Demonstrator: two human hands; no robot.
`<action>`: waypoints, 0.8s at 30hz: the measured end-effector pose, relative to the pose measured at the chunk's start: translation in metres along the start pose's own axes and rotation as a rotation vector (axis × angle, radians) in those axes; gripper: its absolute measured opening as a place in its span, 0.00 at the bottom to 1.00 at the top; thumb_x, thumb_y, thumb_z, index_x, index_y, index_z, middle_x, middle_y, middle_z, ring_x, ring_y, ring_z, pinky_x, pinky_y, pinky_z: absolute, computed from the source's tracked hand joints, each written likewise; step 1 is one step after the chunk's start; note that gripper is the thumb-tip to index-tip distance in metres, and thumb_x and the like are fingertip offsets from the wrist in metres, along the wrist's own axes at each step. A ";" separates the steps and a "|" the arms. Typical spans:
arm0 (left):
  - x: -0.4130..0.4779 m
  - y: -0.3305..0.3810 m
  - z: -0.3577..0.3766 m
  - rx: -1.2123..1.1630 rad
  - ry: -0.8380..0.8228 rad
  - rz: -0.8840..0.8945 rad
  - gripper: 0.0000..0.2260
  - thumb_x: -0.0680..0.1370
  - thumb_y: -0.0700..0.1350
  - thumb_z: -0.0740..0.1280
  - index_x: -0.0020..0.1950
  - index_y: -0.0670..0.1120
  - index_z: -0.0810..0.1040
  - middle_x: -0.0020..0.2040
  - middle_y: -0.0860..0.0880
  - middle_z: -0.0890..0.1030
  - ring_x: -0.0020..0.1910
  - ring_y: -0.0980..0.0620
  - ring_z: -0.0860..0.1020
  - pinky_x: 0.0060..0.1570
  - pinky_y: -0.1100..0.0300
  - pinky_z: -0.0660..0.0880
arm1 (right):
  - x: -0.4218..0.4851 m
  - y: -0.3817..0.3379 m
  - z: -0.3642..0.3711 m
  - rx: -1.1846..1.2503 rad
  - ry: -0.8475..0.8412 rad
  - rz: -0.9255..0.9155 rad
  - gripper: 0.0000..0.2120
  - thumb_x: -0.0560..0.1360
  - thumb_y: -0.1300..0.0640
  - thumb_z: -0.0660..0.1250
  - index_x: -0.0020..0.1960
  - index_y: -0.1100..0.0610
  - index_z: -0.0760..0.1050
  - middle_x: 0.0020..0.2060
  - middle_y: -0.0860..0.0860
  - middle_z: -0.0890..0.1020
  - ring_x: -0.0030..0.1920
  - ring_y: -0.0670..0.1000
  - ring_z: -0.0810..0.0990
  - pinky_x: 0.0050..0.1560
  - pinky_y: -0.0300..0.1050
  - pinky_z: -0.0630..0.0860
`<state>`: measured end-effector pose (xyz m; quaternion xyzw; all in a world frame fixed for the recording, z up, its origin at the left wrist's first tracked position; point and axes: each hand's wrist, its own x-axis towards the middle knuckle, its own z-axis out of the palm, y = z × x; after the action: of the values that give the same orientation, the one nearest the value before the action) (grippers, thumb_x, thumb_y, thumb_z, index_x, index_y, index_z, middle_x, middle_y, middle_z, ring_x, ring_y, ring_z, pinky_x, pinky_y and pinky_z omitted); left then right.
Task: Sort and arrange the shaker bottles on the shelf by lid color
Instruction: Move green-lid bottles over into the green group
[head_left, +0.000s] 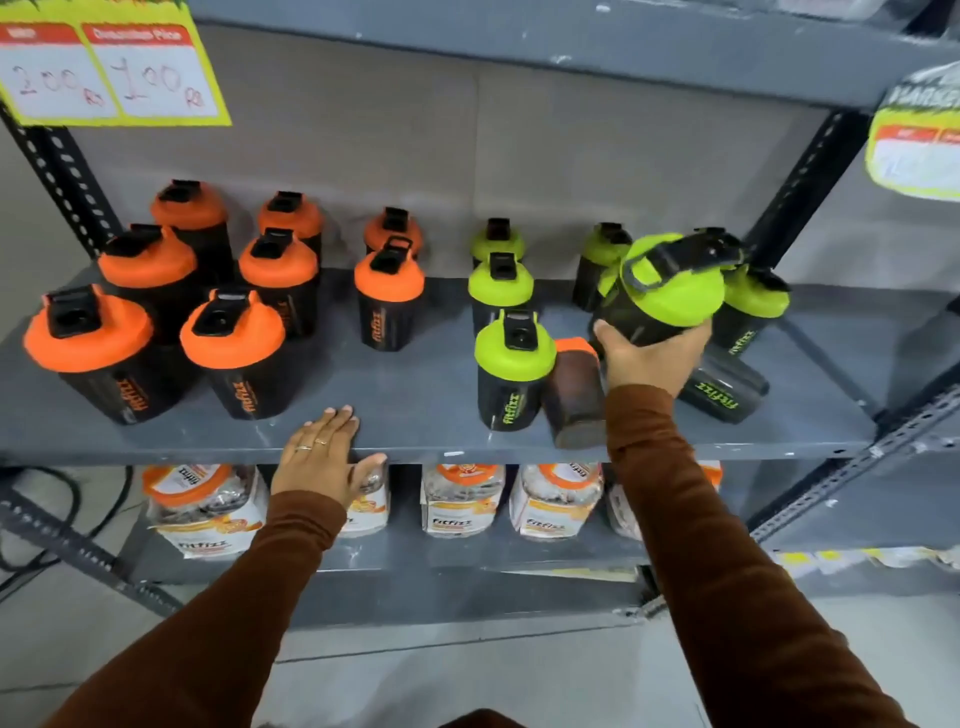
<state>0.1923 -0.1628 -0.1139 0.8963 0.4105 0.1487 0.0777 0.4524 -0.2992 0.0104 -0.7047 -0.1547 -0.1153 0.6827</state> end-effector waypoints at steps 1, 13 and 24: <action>0.001 0.000 0.001 0.000 -0.005 -0.005 0.47 0.67 0.72 0.35 0.64 0.39 0.69 0.67 0.40 0.70 0.68 0.42 0.66 0.69 0.47 0.58 | 0.007 0.008 -0.009 -0.082 0.018 0.020 0.42 0.56 0.65 0.79 0.64 0.70 0.62 0.61 0.65 0.71 0.62 0.60 0.70 0.62 0.34 0.62; 0.004 0.000 0.010 0.052 0.037 -0.037 0.25 0.72 0.52 0.67 0.63 0.37 0.70 0.65 0.39 0.73 0.66 0.40 0.69 0.67 0.45 0.61 | 0.018 0.080 -0.035 -0.394 -0.154 0.328 0.39 0.59 0.62 0.78 0.64 0.61 0.63 0.62 0.61 0.74 0.64 0.60 0.71 0.66 0.51 0.66; 0.002 0.000 0.010 0.039 0.018 -0.053 0.26 0.73 0.53 0.64 0.65 0.39 0.67 0.67 0.40 0.70 0.68 0.41 0.66 0.68 0.46 0.58 | -0.057 0.044 -0.022 -0.652 -0.277 -0.279 0.35 0.56 0.54 0.74 0.60 0.64 0.67 0.55 0.63 0.73 0.56 0.64 0.69 0.57 0.52 0.62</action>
<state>0.1965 -0.1616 -0.1225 0.8851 0.4376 0.1465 0.0603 0.4175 -0.3258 -0.0509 -0.8660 -0.2952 -0.1540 0.3730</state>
